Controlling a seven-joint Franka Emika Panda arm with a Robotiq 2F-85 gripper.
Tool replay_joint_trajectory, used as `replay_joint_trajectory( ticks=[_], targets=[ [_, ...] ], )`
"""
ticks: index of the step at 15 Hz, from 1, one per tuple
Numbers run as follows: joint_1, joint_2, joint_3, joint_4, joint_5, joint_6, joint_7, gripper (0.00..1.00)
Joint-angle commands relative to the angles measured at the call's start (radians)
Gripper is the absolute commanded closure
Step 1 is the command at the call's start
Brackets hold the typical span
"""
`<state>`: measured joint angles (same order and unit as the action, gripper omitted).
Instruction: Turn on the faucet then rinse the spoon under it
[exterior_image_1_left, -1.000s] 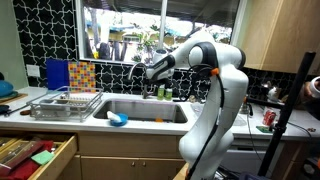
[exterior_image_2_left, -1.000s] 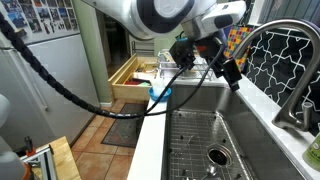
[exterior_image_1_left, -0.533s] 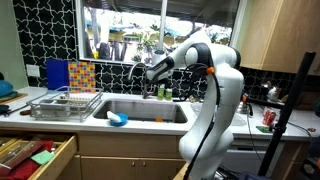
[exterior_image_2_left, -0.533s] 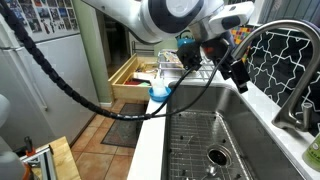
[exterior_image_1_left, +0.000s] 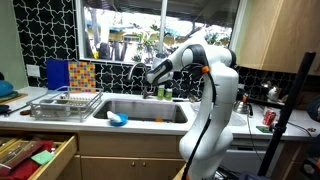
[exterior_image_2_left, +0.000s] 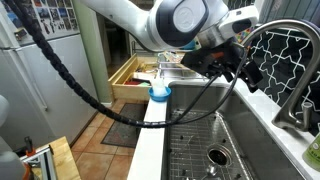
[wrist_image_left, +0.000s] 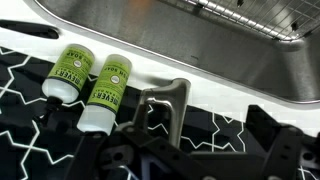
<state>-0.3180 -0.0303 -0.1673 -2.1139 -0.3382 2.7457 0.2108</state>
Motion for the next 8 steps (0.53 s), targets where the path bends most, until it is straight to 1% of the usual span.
replay_joint_trajectory(
  ticks=[1,2,3,5,6,7,8],
  targets=[
    [0.013,0.12,-0.049,0.082,-0.01,0.098,-0.17,0.0],
    [0.012,0.148,-0.059,0.102,-0.014,0.112,-0.189,0.0],
    [-0.015,0.183,-0.049,0.137,-0.064,0.124,-0.159,0.0],
    [-0.01,0.249,-0.082,0.21,-0.133,0.111,-0.099,0.0],
    [0.0,0.283,-0.11,0.244,-0.187,0.126,-0.044,0.0],
    [0.011,0.317,-0.139,0.275,-0.244,0.173,0.004,0.0],
    [-0.006,0.235,-0.092,0.196,-0.156,0.122,-0.077,0.0]
  ],
)
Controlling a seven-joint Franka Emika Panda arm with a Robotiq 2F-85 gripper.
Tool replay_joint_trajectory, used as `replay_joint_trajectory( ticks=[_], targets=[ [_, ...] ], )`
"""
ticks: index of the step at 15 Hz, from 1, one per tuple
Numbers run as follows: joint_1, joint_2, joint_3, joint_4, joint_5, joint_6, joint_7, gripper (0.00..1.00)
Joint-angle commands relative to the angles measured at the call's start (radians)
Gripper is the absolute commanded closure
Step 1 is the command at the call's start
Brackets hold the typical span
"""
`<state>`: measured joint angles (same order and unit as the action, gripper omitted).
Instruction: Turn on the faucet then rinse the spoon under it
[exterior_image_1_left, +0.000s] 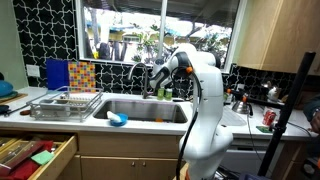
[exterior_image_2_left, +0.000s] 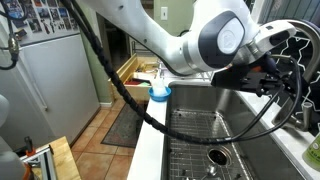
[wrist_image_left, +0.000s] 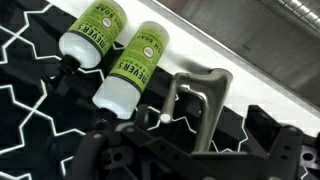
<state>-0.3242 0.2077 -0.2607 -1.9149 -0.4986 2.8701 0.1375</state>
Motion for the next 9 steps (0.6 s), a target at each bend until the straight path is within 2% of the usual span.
replay_joint_trajectory(
  ticks=[1,5,7,9],
  targets=[
    [-0.001,0.019,-0.006,0.016,-0.008,0.008,0.012,0.0],
    [0.001,0.016,0.0,0.018,-0.006,0.008,0.012,0.0],
    [0.049,0.074,-0.08,0.088,-0.133,0.017,0.183,0.0],
    [0.076,0.106,-0.113,0.13,-0.194,-0.006,0.278,0.0]
  ],
)
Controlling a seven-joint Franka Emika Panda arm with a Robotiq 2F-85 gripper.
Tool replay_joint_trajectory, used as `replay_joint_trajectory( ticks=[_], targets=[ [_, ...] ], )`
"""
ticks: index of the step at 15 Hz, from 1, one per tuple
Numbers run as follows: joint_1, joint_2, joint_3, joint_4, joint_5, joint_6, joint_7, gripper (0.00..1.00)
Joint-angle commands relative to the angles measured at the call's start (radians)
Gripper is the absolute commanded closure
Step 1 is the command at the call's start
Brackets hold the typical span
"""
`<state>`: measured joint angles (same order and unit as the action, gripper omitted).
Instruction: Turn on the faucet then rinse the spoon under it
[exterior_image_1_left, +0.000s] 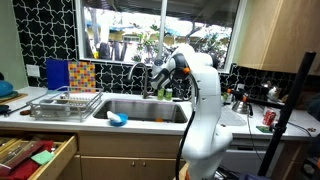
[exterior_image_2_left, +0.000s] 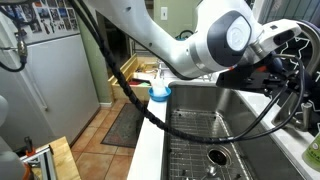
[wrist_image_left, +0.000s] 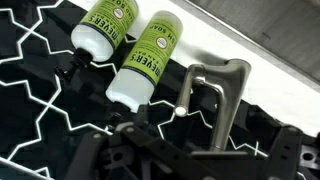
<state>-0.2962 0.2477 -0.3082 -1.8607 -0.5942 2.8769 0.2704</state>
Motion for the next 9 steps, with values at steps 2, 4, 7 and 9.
replay_joint_trajectory(
  ticks=[2,4,7,9],
  targets=[
    [0.078,0.106,-0.099,0.117,-0.158,-0.032,0.235,0.0],
    [0.102,0.142,-0.117,0.149,-0.189,-0.055,0.298,0.0],
    [0.123,0.198,-0.134,0.188,-0.207,-0.071,0.349,0.0],
    [0.141,0.244,-0.168,0.231,-0.243,-0.065,0.406,0.0]
  ],
)
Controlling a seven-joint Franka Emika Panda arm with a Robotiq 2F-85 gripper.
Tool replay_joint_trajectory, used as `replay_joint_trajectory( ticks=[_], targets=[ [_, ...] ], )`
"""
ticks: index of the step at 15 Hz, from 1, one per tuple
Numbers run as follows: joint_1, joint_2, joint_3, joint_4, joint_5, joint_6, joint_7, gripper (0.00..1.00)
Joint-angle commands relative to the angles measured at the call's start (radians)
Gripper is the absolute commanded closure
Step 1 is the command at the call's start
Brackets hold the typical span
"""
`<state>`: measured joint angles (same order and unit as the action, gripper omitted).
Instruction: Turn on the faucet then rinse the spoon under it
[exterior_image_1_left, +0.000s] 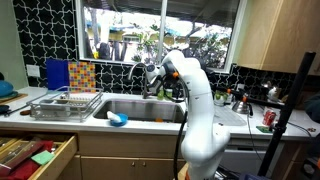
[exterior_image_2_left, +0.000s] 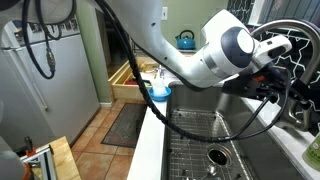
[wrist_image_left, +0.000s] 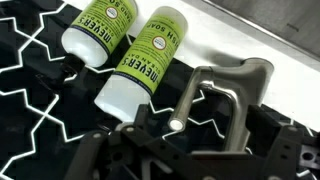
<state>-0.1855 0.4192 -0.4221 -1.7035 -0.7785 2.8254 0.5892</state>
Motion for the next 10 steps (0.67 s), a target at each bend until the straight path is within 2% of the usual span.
replay_joint_trajectory(
  ticks=[1,10],
  targets=[
    [0.036,0.093,-0.069,0.092,-0.071,-0.011,0.111,0.0],
    [0.027,0.19,-0.081,0.189,-0.035,-0.006,0.187,0.0]
  ],
)
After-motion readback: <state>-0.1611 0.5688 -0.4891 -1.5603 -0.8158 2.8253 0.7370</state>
